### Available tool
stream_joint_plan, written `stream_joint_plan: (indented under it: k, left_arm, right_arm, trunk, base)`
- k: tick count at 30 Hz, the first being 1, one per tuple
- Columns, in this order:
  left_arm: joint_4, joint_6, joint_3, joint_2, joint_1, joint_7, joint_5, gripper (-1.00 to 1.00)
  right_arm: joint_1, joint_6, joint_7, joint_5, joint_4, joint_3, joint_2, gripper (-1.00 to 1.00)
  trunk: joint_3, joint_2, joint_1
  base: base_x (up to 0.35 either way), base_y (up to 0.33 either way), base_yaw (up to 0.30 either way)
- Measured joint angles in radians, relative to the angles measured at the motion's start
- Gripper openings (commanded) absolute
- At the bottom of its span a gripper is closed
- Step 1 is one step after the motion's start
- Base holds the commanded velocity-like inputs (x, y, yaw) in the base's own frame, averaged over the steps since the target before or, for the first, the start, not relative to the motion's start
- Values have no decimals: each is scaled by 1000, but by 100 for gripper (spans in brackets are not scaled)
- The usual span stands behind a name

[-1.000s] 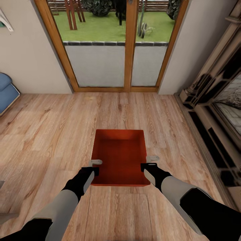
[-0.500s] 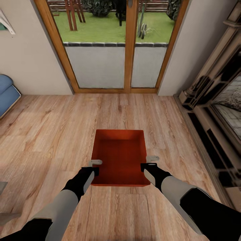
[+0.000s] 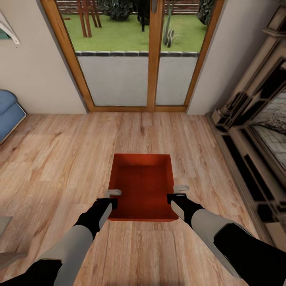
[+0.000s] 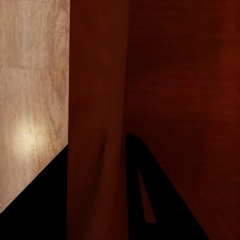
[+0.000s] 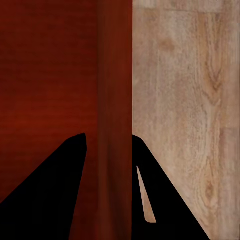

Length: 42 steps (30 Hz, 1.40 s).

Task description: Move the two storage containers from the living room to the garage. In the garage, place one container on the floor and stack the other container on top of it (either order is fine).

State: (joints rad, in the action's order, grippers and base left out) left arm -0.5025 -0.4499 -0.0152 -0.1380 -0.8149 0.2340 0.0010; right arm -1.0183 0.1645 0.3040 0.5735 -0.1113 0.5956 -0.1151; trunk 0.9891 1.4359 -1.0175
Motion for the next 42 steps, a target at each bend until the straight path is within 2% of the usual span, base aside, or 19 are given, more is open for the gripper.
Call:
stream_joint_plan:
  k: [24,42]
  left_arm:
    - [0,8,-5,-5,0,1,-10,-100]
    - [0,22,-1,-1,0,0,-3,-100]
  right_arm:
    - [-1,-7,-5,-2,0,0,4,-100]
    - [-1,-21,-2,1,0,5,1,-100]
  trunk:
    - [-75,-168,92]
    - [-132,-294,161]
  base:
    - [0,0,0]
    - [0,0,0]
